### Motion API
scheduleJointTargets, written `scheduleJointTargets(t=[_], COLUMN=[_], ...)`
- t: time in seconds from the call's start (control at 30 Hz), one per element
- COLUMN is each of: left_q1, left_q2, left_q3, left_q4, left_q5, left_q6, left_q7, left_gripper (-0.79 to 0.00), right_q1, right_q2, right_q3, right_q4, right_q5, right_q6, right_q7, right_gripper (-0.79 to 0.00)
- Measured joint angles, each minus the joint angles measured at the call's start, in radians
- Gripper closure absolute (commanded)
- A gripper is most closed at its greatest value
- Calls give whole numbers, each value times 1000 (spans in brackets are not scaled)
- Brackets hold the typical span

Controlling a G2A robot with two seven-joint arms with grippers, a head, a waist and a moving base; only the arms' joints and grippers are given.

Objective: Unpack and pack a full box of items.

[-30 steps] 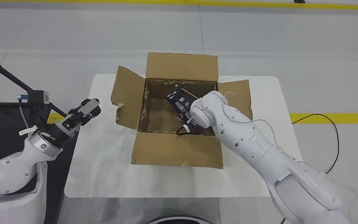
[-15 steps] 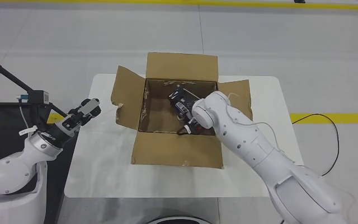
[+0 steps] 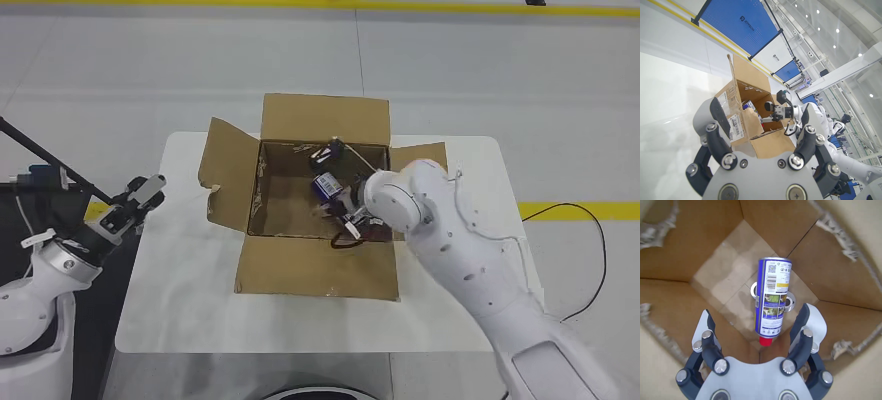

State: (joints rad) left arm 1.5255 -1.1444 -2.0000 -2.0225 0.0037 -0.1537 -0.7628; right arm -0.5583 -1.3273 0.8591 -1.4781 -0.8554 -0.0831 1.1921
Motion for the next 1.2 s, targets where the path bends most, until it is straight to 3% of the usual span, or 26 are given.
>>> scheduleJointTargets(t=[0.23,0.43,0.83,0.97,1.2], left_q1=[-95,-192,-288,-301,-318], left_q2=[16,25,36,38,42], left_q3=[65,146,255,283,336], left_q4=[64,133,210,197,154], left_q5=[39,78,114,121,150], left_q6=[37,62,95,104,127], left_q7=[-56,-74,-78,-73,-73], left_gripper=[-785,-785,-785,-785,-785], right_q1=[-208,-340,-347,-367,-367], right_q2=[64,92,92,99,119], right_q3=[278,447,455,541,735], right_q4=[-328,-491,-477,-444,-312], right_q5=[119,163,165,263,489], right_q6=[-30,-27,-17,5,-4], right_q7=[21,28,8,-65,-60], right_gripper=[-785,-785,-785,-785,-785])
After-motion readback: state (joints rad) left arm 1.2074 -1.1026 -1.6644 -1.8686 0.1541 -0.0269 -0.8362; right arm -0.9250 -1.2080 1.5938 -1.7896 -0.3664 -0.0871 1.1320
